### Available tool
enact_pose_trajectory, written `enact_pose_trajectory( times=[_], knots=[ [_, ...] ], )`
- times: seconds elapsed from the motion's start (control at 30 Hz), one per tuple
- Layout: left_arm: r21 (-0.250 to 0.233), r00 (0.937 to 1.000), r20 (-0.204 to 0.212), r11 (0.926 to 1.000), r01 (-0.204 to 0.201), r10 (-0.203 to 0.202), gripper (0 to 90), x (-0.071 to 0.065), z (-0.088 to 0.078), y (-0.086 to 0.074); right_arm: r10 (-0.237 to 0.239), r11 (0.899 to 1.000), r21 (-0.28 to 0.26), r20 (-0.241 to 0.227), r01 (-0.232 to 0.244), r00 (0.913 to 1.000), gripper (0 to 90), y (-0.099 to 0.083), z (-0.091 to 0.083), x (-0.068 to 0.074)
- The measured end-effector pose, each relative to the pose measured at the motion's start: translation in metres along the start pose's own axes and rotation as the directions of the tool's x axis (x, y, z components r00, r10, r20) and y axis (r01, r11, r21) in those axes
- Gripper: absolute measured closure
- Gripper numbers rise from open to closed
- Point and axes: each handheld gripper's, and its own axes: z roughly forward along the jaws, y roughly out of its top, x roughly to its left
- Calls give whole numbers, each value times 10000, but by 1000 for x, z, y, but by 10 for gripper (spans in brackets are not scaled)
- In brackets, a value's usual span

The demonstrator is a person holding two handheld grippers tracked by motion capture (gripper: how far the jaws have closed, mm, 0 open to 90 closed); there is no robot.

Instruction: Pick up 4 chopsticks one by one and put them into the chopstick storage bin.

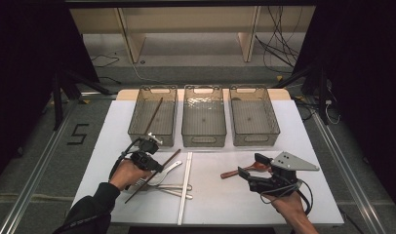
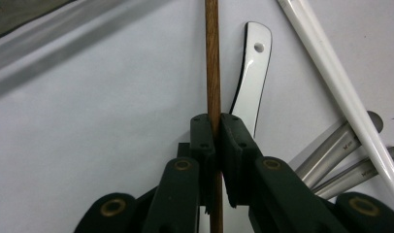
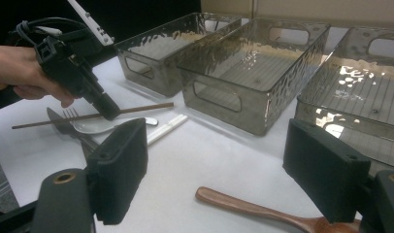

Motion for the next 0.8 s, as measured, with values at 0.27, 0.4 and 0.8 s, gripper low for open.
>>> enact_pose_trajectory(
  times=[0.27, 0.4, 0.8],
  knots=[
    [-461, 9998, 40, 9988, -181, 183, 841, 2, -17, 2, 3, 10000, -11, 0, -3, 10000, 249, 0, 0, 0],
    [-876, 9997, 48, 9959, -225, 231, 841, 2, -27, 2, 2, 10000, -18, -5, -2, 10000, 249, 0, -1, 0],
    [-1343, 9987, 320, 9903, -341, 388, 841, -1, -40, 6, 20, 10000, -23, 0, -20, 10000, 249, 0, -1, 0]
  ],
)
